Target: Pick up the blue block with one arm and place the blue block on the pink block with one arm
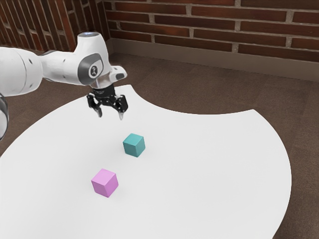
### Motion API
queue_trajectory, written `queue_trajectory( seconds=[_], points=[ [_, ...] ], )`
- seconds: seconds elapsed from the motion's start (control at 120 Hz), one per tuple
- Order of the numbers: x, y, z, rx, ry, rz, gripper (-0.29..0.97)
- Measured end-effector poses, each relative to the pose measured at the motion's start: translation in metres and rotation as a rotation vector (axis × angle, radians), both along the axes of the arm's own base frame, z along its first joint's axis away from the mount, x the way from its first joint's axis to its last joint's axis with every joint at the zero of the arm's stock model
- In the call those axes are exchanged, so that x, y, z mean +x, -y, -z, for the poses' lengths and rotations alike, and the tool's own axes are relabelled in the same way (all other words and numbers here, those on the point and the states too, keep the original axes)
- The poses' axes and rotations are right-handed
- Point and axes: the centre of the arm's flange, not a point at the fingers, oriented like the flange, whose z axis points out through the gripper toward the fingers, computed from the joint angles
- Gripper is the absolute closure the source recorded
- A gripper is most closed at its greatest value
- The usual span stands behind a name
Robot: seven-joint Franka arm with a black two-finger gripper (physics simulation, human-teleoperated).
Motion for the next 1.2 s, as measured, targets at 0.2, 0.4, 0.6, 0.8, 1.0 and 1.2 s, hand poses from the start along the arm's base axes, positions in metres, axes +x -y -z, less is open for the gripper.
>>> queue_trajectory(
  seconds=[0.2,0.4,0.6,0.8,1.0,1.2],
  points=[
    [0.031,0.010,0.052,0.018,0.049,0.060,0.02],
    [0.048,0.011,0.063,0.034,0.099,0.163,0.02],
    [0.055,0.016,0.082,0.011,0.104,0.240,0.02],
    [0.055,0.026,0.074,-0.025,0.119,0.251,0.02],
    [0.024,0.050,0.082,-0.068,0.027,0.232,0.02],
    [0.018,0.049,0.091,-0.039,-0.033,0.237,0.02]
  ],
)
